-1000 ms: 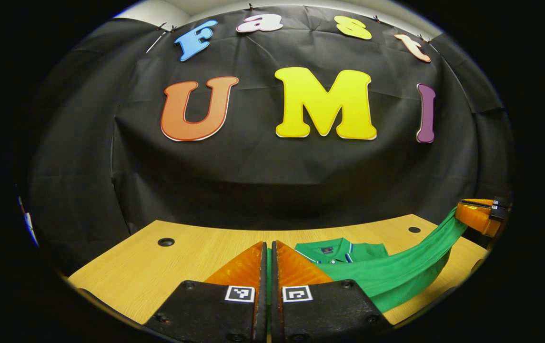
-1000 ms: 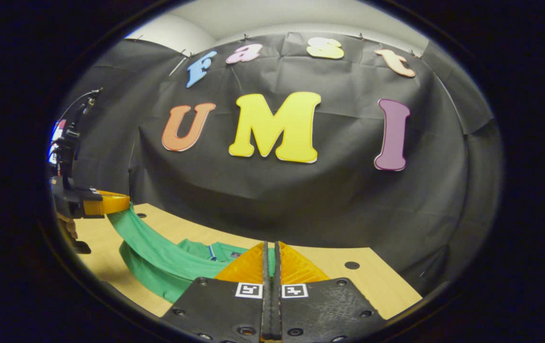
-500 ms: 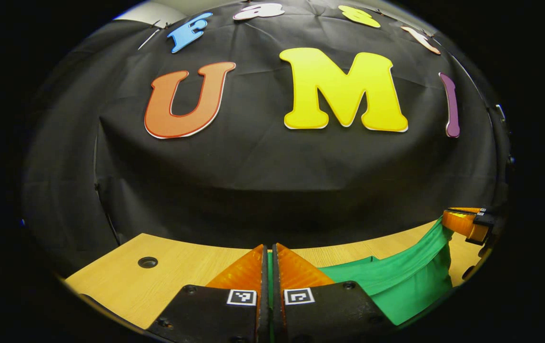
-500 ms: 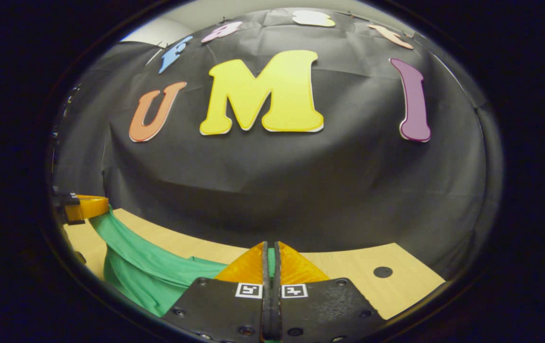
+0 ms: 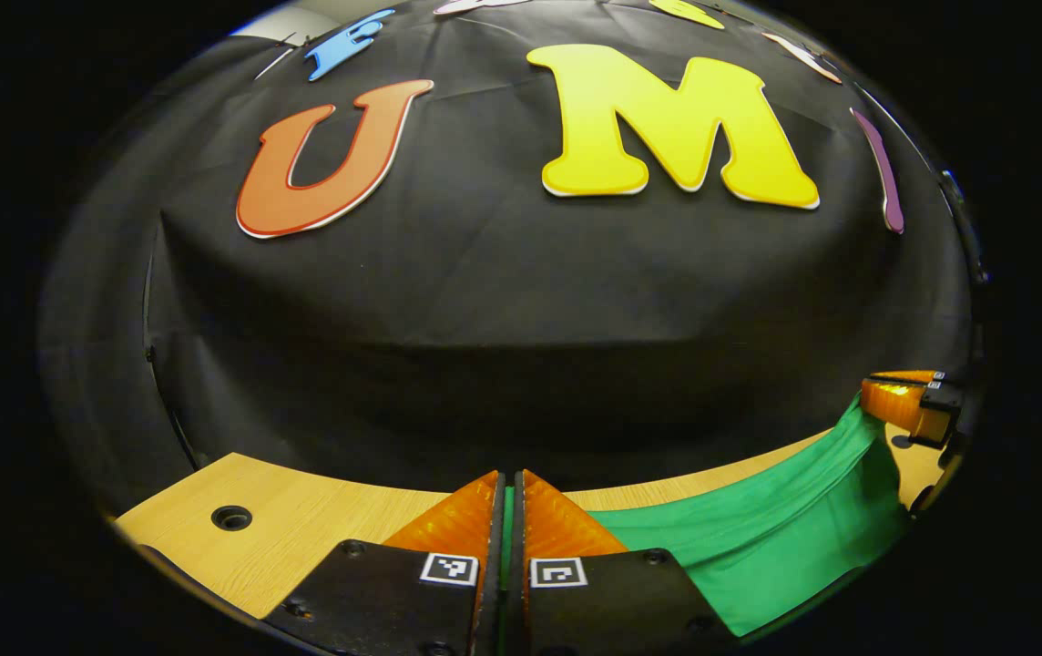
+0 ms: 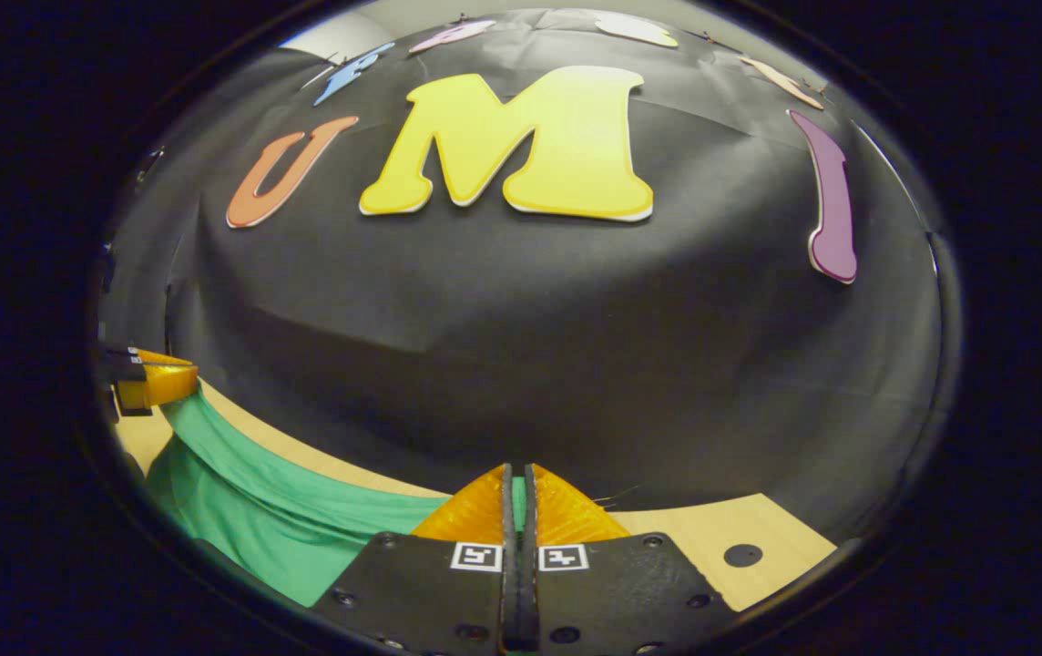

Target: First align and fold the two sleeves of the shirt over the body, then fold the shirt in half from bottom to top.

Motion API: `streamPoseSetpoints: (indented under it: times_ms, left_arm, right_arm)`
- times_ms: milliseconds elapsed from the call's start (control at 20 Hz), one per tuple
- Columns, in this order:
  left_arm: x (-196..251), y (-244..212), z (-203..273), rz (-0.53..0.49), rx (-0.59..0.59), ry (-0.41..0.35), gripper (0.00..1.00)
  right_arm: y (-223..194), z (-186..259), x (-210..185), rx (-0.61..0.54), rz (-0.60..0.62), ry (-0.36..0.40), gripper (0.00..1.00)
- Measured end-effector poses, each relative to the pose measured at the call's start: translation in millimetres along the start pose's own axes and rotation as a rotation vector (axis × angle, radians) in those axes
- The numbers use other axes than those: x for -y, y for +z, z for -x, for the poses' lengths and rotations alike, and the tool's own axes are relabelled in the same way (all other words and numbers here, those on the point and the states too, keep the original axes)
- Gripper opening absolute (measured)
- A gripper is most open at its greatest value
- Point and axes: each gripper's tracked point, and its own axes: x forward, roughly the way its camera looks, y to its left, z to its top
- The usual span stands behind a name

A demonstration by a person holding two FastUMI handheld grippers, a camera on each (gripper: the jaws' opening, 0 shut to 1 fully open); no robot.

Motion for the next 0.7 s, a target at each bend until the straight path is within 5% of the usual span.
streamPoseSetpoints:
  times_ms: [550,600,700]
  left_arm:
    - [-7,-18,-13,0.070,-0.024,0.001,0.09]
    - [-5,-20,-10,0.089,-0.025,-0.013,0.11]
    - [0,-26,-17,0.111,-0.030,-0.027,0.70]
  right_arm:
    - [-27,-17,5,-0.090,-0.078,-0.039,0.00]
    - [-30,-14,9,-0.099,-0.058,-0.058,0.08]
    - [-35,-8,12,-0.111,-0.027,-0.072,0.66]
